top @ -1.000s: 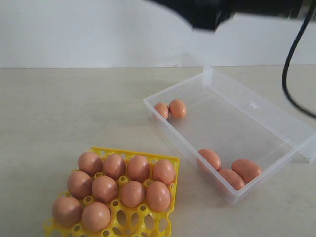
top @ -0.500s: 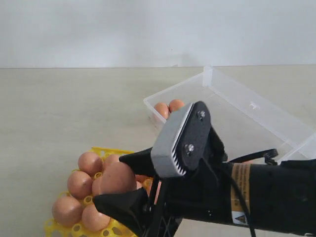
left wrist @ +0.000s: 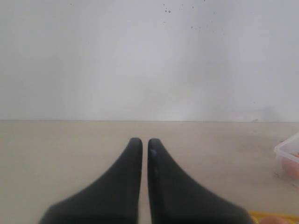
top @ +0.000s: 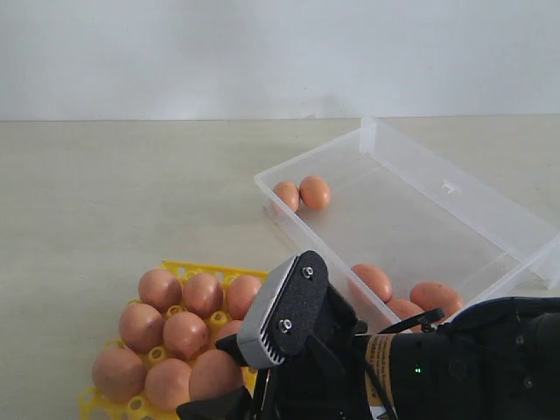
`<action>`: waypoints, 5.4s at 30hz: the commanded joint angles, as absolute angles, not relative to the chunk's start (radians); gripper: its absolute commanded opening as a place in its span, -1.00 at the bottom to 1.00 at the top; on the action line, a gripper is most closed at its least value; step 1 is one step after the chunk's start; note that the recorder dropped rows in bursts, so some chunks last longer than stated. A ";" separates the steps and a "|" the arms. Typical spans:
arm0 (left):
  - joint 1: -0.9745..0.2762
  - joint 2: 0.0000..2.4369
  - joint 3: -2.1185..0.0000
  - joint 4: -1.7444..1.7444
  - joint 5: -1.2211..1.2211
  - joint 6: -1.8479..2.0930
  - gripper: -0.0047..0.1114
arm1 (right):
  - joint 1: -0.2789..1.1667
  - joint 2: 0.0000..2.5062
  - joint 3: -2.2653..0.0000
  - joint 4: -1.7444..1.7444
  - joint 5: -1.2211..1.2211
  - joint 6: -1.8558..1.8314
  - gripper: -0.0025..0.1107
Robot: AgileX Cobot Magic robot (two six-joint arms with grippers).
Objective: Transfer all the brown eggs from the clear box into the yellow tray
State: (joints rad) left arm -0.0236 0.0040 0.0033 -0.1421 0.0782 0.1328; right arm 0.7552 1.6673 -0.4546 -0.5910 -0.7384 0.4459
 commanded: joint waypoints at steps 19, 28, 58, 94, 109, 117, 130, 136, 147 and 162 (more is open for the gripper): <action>-0.022 0.000 0.000 -0.146 0.073 0.126 -0.85 | 0.755 1.667 -0.459 -0.681 -0.661 0.435 -0.96; -0.022 0.000 0.000 -0.146 0.073 0.126 -0.85 | 0.755 1.700 -0.524 -0.671 -0.656 0.435 -0.96; -0.022 0.000 0.000 -0.146 0.076 0.126 -0.85 | 0.755 1.709 -0.540 -0.704 -0.517 0.470 -0.38; -0.022 0.000 0.000 -0.146 0.076 0.126 -0.85 | 0.789 1.709 -0.540 -0.689 -0.558 0.476 0.10; -0.022 0.000 0.000 -0.146 0.076 0.126 -0.85 | 0.789 1.707 -0.556 -0.662 -0.574 0.477 0.21; -0.022 0.000 0.000 -0.146 0.076 0.126 -0.85 | 0.789 1.622 -0.639 -0.602 -0.445 0.454 0.21; -0.022 0.000 0.000 -0.146 0.076 0.126 -0.85 | 0.528 1.442 -0.948 -0.710 0.498 0.452 -0.91; -0.022 0.000 0.000 -0.146 0.077 0.126 -0.85 | 0.055 1.681 -1.260 -0.276 0.529 0.086 -0.34; -0.022 0.000 0.000 -0.146 0.075 0.126 -0.85 | 0.139 2.083 -1.512 0.422 0.599 -0.444 -0.03; -0.022 0.000 0.000 -0.146 0.073 0.126 -0.85 | 0.161 2.234 -1.639 0.724 0.633 -0.630 -0.03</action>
